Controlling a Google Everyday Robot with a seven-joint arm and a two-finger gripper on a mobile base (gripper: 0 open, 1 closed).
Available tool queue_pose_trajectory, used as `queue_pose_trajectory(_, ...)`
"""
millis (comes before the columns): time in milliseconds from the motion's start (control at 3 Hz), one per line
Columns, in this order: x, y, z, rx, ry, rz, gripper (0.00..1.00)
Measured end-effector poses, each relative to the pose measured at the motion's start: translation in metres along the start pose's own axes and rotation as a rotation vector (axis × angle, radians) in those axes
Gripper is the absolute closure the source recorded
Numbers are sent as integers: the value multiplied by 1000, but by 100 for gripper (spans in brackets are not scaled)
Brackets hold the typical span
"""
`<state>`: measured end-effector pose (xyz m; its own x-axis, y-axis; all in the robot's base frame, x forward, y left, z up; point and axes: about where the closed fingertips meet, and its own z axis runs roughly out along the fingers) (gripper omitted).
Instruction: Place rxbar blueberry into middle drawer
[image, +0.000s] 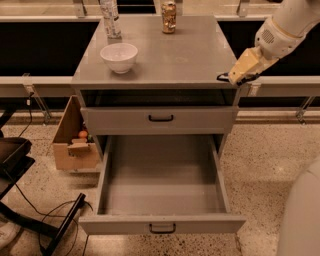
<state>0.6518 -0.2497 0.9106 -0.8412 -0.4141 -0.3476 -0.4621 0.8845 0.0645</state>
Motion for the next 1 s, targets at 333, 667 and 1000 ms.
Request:
queue_pose_trajectory(333, 28, 3, 10, -60, 19, -13, 100)
queue_pose_trajectory(667, 49, 3, 24, -107, 32, -6, 100)
queue_pose_trajectory(1000, 76, -2, 48, -155, 37, 45, 100)
